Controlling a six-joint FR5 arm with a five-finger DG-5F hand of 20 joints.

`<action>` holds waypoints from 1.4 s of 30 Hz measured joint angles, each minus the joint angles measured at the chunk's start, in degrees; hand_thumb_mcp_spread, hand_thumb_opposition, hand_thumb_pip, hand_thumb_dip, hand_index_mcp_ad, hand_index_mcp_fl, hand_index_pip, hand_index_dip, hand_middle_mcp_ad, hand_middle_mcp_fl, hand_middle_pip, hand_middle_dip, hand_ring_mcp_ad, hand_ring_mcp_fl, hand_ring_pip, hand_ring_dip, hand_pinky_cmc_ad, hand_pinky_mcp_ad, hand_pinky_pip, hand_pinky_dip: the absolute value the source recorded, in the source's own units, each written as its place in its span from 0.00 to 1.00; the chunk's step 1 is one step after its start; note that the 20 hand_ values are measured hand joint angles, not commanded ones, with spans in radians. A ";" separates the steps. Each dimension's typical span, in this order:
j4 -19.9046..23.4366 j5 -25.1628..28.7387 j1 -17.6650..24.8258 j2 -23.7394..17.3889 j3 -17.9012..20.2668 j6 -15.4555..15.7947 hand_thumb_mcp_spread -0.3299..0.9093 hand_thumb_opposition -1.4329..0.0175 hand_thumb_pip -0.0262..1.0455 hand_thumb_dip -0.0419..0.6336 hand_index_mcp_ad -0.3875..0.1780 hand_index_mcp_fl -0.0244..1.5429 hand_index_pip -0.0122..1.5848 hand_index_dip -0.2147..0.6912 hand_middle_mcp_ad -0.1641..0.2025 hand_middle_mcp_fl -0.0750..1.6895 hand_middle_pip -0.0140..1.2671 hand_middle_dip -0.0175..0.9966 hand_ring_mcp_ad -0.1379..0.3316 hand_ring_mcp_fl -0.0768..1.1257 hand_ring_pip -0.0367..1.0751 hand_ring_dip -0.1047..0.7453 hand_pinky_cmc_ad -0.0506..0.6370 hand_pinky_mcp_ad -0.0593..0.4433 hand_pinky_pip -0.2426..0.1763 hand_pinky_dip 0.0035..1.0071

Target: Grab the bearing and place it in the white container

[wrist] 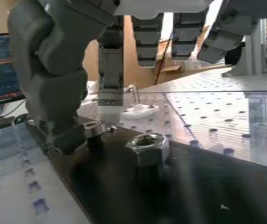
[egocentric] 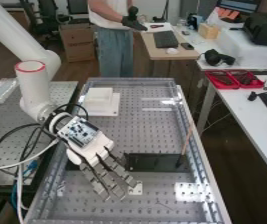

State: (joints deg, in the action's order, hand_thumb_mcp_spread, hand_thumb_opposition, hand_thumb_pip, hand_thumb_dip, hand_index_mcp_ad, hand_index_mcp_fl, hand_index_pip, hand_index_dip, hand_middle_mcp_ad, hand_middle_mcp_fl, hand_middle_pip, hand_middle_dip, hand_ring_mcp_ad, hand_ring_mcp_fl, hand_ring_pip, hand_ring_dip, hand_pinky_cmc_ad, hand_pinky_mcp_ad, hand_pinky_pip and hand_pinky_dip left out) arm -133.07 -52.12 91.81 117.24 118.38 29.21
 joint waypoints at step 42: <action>1.95 -3.10 -0.65 -0.95 0.78 6.11 0.68 0.43 0.44 0.48 0.57 0.18 0.79 0.69 0.62 0.06 0.12 0.15 0.64 0.07 0.11 0.10 0.55 0.44 0.32 0.13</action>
State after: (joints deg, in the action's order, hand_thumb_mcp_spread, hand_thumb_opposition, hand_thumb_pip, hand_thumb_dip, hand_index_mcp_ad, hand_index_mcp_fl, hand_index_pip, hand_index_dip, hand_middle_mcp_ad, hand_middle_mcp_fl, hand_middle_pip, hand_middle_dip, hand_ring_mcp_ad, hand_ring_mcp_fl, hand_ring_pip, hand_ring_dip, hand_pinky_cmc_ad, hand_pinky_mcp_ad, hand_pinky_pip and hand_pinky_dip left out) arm -131.11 -55.22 91.15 116.28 119.16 35.32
